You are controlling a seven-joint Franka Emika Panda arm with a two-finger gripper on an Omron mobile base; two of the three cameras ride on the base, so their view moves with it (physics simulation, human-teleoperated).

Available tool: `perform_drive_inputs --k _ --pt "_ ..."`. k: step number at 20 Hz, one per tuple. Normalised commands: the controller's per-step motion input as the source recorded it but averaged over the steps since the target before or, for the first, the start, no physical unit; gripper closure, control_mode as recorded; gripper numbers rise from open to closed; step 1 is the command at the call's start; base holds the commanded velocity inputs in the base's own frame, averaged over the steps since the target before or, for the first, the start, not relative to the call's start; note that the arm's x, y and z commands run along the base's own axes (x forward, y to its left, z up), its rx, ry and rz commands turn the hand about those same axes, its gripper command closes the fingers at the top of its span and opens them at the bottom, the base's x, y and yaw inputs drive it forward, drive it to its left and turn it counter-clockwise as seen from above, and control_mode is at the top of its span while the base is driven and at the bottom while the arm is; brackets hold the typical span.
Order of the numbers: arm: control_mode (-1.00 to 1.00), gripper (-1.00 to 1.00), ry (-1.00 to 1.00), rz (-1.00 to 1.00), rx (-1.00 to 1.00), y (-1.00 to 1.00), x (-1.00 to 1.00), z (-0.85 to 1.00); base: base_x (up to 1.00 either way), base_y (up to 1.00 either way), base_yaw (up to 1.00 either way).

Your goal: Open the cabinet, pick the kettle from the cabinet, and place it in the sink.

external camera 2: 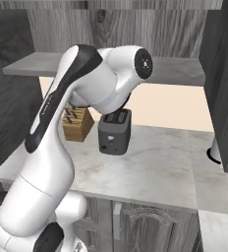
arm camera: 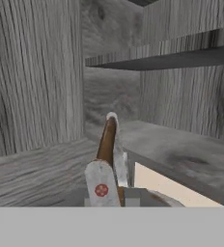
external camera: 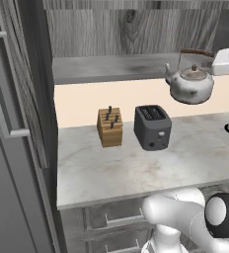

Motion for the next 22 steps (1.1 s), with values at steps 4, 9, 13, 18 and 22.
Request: perform_drive_inputs --k 4,9,13,18,22 --pt "-1.0 1.0 -0.01 0.0 -0.03 0.23 -0.54 -0.24 0.0 0.0 0.0" --pt "-1.0 1.0 0.0 0.0 0.0 0.24 -0.44 -0.26 0.0 0.0 0.0" --pt "-1.0 1.0 0.0 0.0 0.0 0.23 -0.28 -0.37 0.0 0.0 0.0" --pt "-1.0 1.0 0.0 0.0 0.0 0.19 -0.18 -0.38 0.0 0.0 0.0" --pt "-1.0 1.0 0.0 0.0 0.0 0.15 -0.13 -0.43 0.0 0.0 0.0"
